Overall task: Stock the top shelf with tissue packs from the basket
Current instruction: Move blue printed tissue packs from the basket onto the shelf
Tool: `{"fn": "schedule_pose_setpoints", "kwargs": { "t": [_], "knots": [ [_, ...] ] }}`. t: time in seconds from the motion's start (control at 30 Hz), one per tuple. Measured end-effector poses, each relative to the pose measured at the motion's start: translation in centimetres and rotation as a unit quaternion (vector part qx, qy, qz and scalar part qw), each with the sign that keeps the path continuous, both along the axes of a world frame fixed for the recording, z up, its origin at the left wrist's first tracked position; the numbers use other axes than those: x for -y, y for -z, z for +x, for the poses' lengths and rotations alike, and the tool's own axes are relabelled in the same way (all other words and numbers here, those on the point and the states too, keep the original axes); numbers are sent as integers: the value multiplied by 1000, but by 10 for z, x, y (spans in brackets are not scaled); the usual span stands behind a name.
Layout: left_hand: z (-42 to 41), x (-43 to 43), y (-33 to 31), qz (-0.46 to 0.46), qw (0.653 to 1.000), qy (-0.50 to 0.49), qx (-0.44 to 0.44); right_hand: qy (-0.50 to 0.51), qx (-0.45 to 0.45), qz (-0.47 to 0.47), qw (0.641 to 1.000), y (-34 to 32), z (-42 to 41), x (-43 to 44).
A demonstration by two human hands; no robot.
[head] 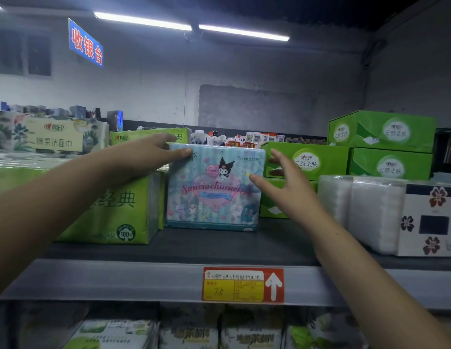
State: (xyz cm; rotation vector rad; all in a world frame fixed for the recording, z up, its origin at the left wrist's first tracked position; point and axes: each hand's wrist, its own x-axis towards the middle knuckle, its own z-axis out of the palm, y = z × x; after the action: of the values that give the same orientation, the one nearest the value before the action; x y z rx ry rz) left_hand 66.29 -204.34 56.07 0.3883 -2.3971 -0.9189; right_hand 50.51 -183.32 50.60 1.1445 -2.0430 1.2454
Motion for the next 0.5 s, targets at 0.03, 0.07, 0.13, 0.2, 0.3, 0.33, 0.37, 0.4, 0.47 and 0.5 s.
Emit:
{"fn": "schedule_pose_setpoints", "kwargs": {
  "t": [0.03, 0.07, 0.13, 0.2, 0.3, 0.33, 0.37, 0.4, 0.47, 0.5],
  "knots": [
    [-1, 0, 1, -3, 1000, -1, -12, 2, -3, -4, 1000, 0, 0, 0],
    [-2, -1, 1, -11, 1000, -5, -24, 2, -2, -11, 1000, -1, 0, 1],
    [-2, -4, 1, -34, 998, -14, -48, -1, 7, -27, 1000, -2, 1, 1],
    [0, -7, 1, -73, 994, -30, -69, -4, 10, -34, 999, -2, 2, -1],
    [4, -12, 2, -119, 988, -37, -95, -18, 15, -33, 999, -3, 5, -2],
    [4, -13, 2, -131, 985, -37, -107, -22, 18, -33, 999, -4, 6, -2],
    [4, -13, 2, -141, 982, -38, -118, -28, 24, -37, 999, -5, 8, -1],
    [5, -13, 2, -146, 980, -41, -128, -39, 37, -47, 997, -7, 9, 0],
    [5, -13, 0, -141, 980, -45, -135, -84, 93, -86, 988, -12, 11, 1],
    [5, -12, -1, -136, 981, -46, -131, -108, 131, -104, 980, -14, 12, 1]
  ]
}}
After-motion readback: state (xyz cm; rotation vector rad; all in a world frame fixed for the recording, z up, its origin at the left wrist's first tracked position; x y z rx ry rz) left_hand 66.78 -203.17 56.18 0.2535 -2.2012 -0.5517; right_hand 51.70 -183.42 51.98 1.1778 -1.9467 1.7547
